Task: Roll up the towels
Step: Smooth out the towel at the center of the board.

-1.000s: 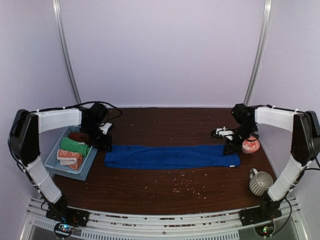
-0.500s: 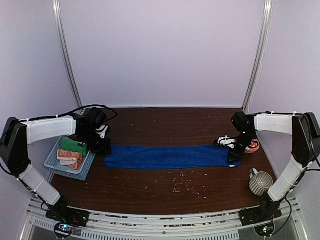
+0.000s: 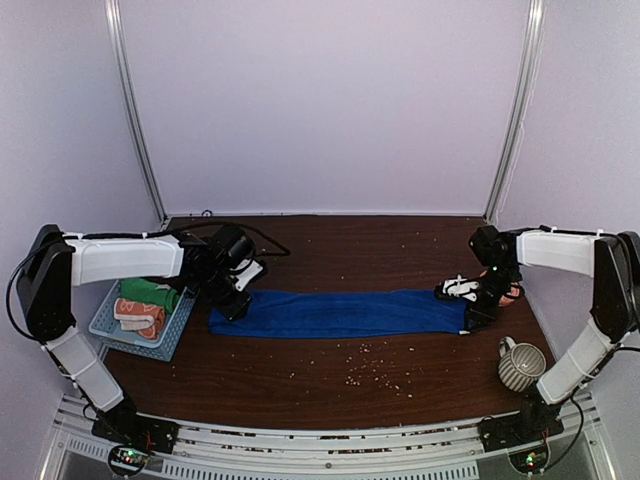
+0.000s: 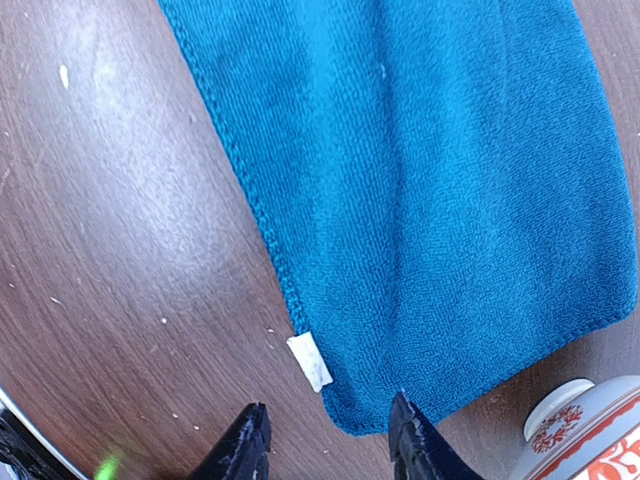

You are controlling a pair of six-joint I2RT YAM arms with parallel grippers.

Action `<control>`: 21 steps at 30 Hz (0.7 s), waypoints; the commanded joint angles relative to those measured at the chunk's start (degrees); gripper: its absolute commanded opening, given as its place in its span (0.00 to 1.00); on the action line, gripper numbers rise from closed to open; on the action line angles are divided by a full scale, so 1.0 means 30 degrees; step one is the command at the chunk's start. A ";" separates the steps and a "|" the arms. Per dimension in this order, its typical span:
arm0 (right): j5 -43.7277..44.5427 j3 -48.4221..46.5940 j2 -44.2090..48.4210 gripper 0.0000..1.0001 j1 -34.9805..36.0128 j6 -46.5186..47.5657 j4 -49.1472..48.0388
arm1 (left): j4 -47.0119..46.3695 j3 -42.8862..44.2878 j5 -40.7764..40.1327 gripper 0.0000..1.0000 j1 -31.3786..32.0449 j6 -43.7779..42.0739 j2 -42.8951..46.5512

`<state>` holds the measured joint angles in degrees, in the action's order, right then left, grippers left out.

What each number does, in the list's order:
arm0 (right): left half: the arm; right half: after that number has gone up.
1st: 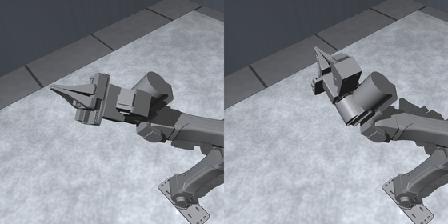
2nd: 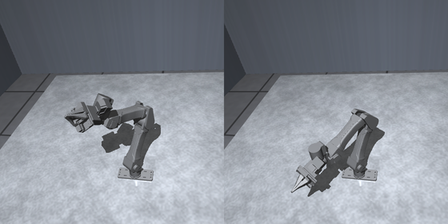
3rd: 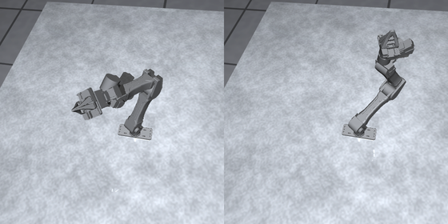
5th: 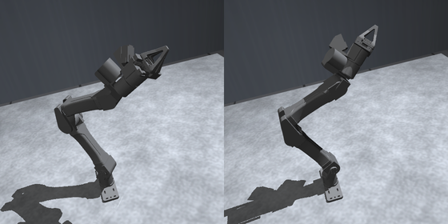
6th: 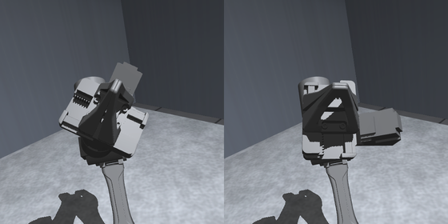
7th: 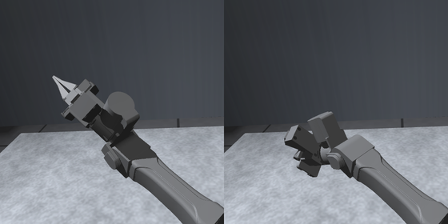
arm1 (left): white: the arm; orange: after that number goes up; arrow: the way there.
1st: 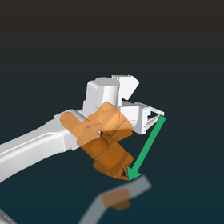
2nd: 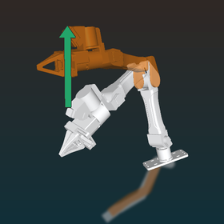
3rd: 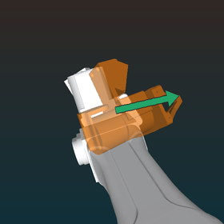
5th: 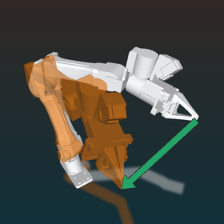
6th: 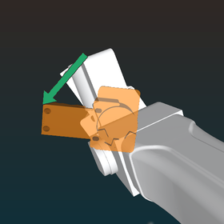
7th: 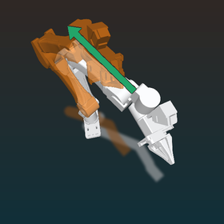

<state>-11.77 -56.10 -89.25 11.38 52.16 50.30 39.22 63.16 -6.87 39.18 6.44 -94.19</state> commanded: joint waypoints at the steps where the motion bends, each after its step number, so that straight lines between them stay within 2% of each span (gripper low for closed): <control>1: 0.0981 0.0241 -0.0422 0.42 -0.0071 0.0490 0.0228 | 0.1721 0.0788 -0.3463 0.37 0.0746 -0.3508 -0.0205; 4: 0.1382 0.0180 -0.0823 0.41 -0.0075 0.0515 0.0021 | 0.2708 0.0655 -0.4863 0.38 0.0821 -0.4566 -0.0725; 8: 0.1496 -0.0344 -0.1222 0.40 -0.0137 0.0393 0.0032 | 0.3196 0.0649 -0.4512 0.35 0.0833 -0.4853 -0.1328; 14: 0.1521 -0.0432 -0.1572 0.39 -0.0130 0.0451 0.0090 | 0.2818 0.0886 -0.6116 0.34 0.1066 -0.5031 -0.3020; 16: 0.1570 -0.0355 -0.1613 0.39 -0.0156 0.0458 0.0049 | 0.2643 0.1103 -0.6450 0.31 0.1151 -0.5109 -0.3521; 21: 0.1724 -0.0136 -0.1741 0.38 -0.0350 0.0469 -0.0125 | 0.2642 0.1324 -0.7519 0.16 0.1237 -0.5079 -0.3809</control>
<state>-8.14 -56.16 -93.80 11.05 52.80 50.26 47.20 65.12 -25.63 42.48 -8.03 -105.84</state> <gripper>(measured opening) 0.387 0.202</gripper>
